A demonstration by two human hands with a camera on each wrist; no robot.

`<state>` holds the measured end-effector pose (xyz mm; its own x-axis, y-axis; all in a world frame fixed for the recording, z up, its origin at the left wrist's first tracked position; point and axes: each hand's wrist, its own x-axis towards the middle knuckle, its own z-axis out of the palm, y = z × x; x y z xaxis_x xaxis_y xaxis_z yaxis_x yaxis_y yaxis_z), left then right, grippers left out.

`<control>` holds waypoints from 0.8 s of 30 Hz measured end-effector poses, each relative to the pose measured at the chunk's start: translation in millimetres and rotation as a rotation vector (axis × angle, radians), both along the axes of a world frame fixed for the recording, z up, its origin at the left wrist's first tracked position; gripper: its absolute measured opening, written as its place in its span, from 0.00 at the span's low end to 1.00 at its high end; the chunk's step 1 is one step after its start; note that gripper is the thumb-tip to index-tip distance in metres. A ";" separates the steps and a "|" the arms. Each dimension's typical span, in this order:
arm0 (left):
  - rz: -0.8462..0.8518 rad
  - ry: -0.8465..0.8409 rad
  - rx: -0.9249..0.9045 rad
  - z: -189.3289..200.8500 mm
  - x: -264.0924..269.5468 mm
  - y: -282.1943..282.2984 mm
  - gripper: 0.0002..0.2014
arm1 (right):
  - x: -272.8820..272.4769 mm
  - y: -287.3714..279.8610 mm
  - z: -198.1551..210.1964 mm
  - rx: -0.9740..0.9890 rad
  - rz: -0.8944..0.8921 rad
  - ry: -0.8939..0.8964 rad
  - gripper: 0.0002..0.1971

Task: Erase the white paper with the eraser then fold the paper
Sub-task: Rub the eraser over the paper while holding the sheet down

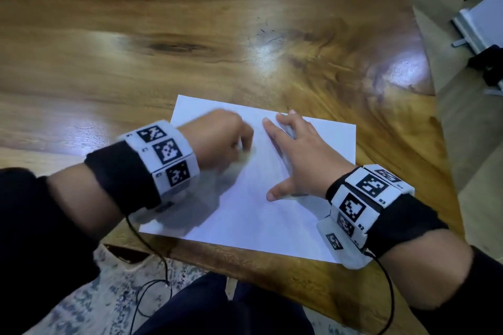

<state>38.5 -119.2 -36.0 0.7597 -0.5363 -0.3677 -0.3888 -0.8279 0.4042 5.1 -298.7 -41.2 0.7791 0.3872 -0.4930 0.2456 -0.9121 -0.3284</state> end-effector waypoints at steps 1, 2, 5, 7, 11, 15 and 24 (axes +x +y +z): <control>0.100 -0.097 -0.014 -1.6 5.7 0.3 0.06 | -0.4 0.2 0.1 -0.003 -0.002 0.002 0.65; 0.154 -0.175 -0.037 -5.4 5.8 1.8 0.04 | -0.8 0.6 0.5 -0.009 -0.001 0.004 0.65; 0.070 -0.181 -0.166 -12.3 -24.6 14.8 0.06 | -1.9 1.9 2.1 -0.021 0.008 0.004 0.66; -0.077 0.011 -0.216 -5.6 -49.6 21.8 0.10 | -2.2 2.3 2.8 -0.020 0.008 0.006 0.66; -0.134 0.127 -0.125 -1.8 -36.9 16.9 0.05 | -2.8 2.8 2.3 -0.021 0.001 0.008 0.66; 0.082 -0.184 -0.132 -7.0 -16.0 -2.4 0.04 | -2.9 3.0 2.1 -0.011 -0.005 0.002 0.67; -0.074 -0.007 -0.146 -3.7 -36.8 0.4 0.05 | -3.2 2.3 1.6 -0.013 -0.003 -0.001 0.67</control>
